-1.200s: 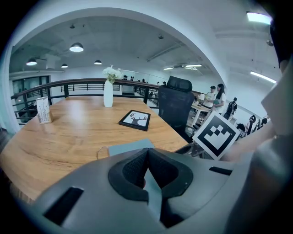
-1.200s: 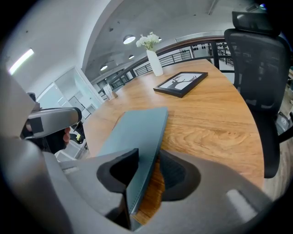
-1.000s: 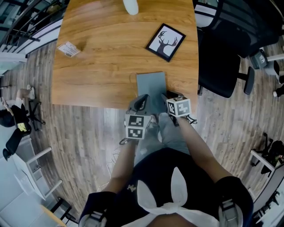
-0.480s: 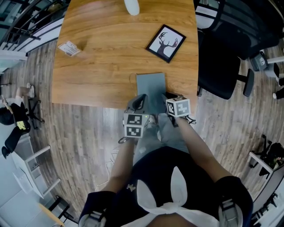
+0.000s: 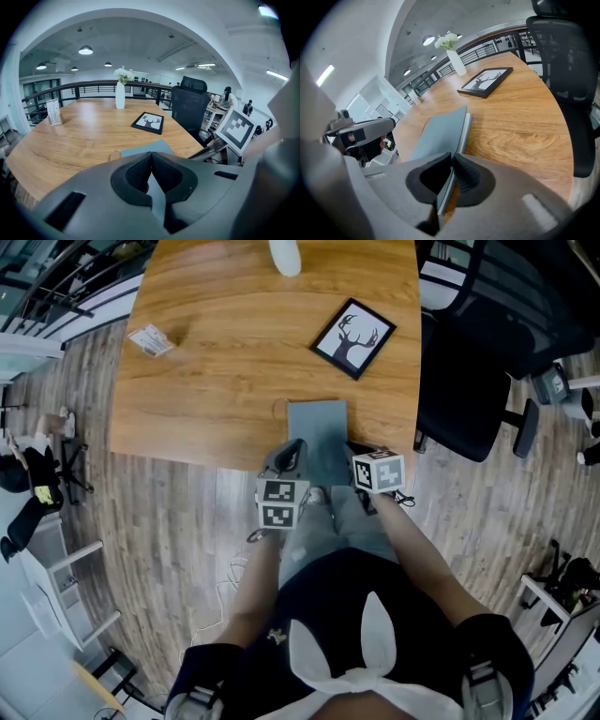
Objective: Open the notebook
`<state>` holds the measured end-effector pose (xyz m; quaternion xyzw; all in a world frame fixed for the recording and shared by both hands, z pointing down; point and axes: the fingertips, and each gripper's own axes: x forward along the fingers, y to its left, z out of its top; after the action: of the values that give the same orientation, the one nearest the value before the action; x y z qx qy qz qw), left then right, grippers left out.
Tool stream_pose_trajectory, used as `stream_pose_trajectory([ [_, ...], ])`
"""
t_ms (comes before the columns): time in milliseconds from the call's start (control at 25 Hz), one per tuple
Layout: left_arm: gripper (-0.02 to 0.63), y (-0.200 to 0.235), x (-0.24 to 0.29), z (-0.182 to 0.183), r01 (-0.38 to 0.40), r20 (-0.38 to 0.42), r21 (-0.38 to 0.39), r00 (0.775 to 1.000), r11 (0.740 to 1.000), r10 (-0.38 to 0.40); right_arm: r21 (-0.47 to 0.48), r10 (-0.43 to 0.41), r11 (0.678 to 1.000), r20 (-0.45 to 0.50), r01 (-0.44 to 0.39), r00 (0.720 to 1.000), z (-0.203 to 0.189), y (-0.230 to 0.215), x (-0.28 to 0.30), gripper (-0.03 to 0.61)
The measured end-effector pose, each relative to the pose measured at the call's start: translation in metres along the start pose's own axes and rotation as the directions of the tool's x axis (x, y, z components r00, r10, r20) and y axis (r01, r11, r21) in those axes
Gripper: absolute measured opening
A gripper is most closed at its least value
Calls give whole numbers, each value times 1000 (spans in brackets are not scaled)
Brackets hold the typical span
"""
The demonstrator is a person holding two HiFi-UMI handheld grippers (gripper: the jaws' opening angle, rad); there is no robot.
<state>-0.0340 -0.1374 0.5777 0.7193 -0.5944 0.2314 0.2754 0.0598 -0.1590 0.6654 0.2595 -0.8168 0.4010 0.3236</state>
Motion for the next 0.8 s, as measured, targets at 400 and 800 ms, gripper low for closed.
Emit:
stream_pose_trajectory([
  [400, 17, 17, 1, -2, 8, 33, -4, 999, 1000, -8, 4, 71, 997, 34, -72, 997, 10, 15, -10, 17],
  [800, 17, 41, -15, -4, 79, 24, 78, 996, 994, -81, 44, 57, 997, 112, -62, 992, 20, 32, -23, 12],
])
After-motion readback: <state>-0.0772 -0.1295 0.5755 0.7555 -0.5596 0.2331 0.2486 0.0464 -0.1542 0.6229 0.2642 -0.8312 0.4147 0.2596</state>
